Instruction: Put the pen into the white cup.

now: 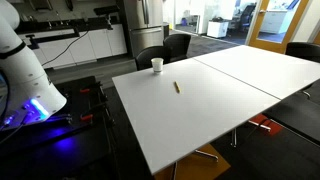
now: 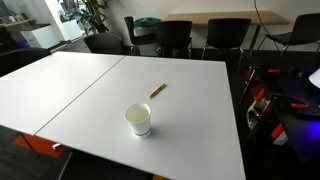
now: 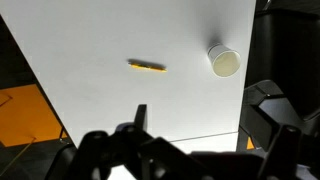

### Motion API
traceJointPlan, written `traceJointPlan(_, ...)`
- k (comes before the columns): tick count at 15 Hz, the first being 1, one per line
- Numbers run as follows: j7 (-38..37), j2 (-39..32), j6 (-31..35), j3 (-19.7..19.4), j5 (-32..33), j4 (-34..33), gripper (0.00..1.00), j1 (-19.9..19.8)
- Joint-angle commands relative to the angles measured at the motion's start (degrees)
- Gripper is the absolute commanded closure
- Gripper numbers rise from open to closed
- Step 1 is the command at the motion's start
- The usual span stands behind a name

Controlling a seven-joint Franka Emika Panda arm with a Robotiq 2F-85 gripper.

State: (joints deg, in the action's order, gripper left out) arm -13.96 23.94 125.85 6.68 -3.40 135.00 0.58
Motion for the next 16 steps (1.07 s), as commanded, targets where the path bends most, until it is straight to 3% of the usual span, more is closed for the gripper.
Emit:
traceJointPlan(1,-0.12,-0.03,-0.09,-0.32,0.18,-0.07,0.0,0.35)
traceJointPlan(7,-0.29,0.0,0.74,-0.31,0.26,0.1,0.0,0.25)
traceJointPlan(16,16.82,-3.77,9.55,-6.14,0.16,-0.12,0.0,0.77)
